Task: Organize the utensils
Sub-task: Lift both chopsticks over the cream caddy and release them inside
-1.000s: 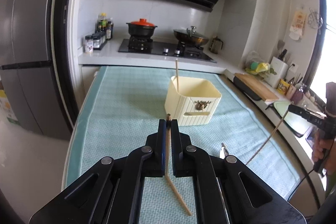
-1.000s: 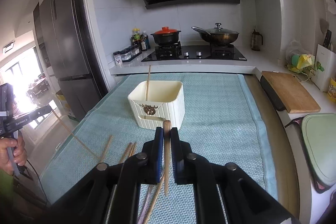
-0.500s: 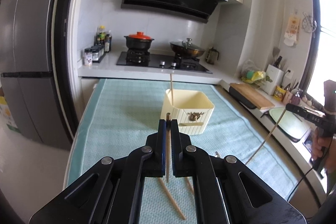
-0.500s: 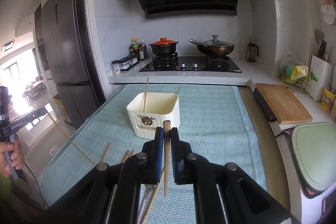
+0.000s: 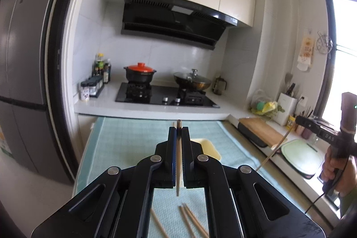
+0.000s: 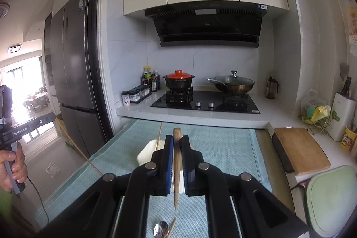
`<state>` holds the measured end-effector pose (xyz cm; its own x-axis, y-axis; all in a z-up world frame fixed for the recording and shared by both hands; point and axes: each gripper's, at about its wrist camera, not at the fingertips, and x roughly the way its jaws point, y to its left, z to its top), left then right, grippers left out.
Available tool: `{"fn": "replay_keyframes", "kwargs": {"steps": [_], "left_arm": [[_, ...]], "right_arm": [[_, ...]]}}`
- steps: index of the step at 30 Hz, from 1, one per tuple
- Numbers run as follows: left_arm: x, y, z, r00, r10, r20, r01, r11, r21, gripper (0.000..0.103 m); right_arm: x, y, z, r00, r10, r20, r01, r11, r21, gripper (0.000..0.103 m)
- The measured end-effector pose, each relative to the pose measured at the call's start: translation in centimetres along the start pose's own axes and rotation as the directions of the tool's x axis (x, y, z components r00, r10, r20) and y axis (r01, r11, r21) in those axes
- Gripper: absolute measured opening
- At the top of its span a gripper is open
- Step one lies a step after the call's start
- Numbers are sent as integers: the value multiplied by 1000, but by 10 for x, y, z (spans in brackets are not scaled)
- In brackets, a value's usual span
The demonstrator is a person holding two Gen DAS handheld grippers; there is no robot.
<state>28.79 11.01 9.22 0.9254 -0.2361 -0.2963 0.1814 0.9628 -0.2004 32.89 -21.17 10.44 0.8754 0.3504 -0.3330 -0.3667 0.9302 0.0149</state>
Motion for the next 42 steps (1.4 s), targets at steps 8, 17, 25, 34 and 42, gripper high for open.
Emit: {"fn": "replay_keyframes", "kwargs": {"steps": [8,17,25,34,42], "left_arm": [[69,-9,43,999,-30,41,31,999,-19,1],[182,-8,19,990,-19,-139,15,999,-31,1],[251,1,-21,955,1,-297,-14,999,-44,1],[266,3,-15,950,48,-308,-68,996,-53,48],[203,12,-21,946,72,-318,-84,996,-24,70]], "right_arm": [[53,2,45,996,-8,89,7,1000,14,7],[167,-10,31,994,55,-96,-46,994,98,7],[262,-33,-18,943,94,-320,-30,979,199,8],[292,-51,-22,936,53,-349,39,967,250,46],[223,-40,0,967,6,-255,41,983,178,55]]}}
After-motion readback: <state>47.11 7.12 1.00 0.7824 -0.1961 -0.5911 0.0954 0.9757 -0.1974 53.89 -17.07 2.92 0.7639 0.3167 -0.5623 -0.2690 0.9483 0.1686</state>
